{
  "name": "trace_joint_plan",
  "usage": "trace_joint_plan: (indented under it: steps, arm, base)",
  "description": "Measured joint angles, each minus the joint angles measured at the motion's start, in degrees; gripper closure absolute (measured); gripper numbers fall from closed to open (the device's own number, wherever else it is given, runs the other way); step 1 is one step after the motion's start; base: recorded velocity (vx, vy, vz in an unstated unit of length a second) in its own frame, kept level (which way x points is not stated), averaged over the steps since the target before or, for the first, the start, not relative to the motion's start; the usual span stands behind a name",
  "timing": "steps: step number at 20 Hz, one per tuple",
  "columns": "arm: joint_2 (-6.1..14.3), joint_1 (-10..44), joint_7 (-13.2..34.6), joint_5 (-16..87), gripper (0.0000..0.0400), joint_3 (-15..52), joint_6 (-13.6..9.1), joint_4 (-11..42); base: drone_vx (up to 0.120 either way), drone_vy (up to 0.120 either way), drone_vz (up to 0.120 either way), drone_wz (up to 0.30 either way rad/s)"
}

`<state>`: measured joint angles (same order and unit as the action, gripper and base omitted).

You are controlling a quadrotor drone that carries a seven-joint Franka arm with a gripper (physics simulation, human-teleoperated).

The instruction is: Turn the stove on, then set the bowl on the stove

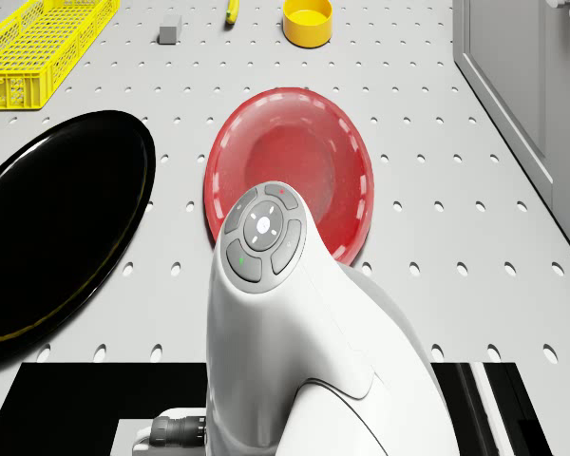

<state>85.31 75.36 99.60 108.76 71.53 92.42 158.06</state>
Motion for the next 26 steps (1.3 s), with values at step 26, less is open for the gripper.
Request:
trace_joint_plan:
  steps: [26]
  arm:
    - [0.7,0.2,0.2,-0.3,0.0000,0.1,0.6,0.0]
  base:
    - [0.120,-0.005,0.000,0.000]
